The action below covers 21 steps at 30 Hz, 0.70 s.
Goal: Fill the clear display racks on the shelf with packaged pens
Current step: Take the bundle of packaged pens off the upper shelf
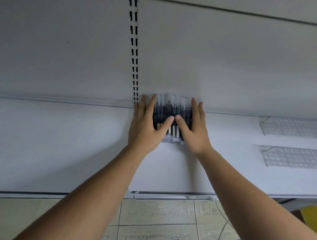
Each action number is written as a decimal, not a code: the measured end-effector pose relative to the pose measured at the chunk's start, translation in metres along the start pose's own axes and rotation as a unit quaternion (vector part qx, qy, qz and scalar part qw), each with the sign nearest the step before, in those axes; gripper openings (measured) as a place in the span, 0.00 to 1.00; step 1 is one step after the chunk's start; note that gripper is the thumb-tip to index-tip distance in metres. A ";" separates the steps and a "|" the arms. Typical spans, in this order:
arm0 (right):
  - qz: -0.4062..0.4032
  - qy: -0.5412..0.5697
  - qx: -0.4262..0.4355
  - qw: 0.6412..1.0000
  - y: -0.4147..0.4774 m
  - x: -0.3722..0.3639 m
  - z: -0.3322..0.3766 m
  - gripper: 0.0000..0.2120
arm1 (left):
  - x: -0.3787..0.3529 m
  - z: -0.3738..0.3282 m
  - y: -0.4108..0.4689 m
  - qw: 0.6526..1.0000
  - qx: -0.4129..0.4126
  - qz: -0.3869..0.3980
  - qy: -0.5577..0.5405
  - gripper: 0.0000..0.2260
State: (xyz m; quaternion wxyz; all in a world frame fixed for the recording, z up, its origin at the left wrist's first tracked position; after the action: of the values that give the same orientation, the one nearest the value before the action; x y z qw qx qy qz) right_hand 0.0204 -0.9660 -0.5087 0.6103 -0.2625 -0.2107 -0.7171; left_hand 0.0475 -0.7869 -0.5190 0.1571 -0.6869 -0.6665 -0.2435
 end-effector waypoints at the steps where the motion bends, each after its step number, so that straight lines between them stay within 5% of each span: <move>1: -0.003 0.002 -0.004 1.000 0.002 -0.001 0.001 0.37 | -0.001 -0.001 0.002 1.000 0.008 0.001 0.008 0.38; 9: -0.063 -0.001 -0.042 0.997 0.011 -0.001 0.006 0.36 | 0.001 -0.001 0.003 0.999 0.000 -0.021 -0.026 0.37; 13: -0.049 0.022 -0.015 0.998 0.002 0.001 0.005 0.38 | 0.010 0.007 -0.005 0.997 -0.024 0.046 -0.059 0.40; 21: 0.065 -0.095 0.121 0.986 -0.009 0.014 -0.013 0.58 | 0.031 0.015 -0.008 0.979 -0.066 0.190 0.033 0.57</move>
State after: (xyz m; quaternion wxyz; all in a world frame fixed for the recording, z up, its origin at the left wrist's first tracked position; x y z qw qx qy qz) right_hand 0.0085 -0.9829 -0.5098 0.6598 -0.2668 -0.3357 -0.6170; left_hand 0.0412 -0.7525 -0.5160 0.1761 -0.8016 -0.5008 -0.2751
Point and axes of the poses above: each hand's wrist, its own y-axis towards the middle knuckle, its own x-axis out of the back of the hand, z = x × y, the point moved 1 cm from there along y, towards the middle knuckle, and after that the axes turned 7 degrees about -y, right-handed, at the moved point
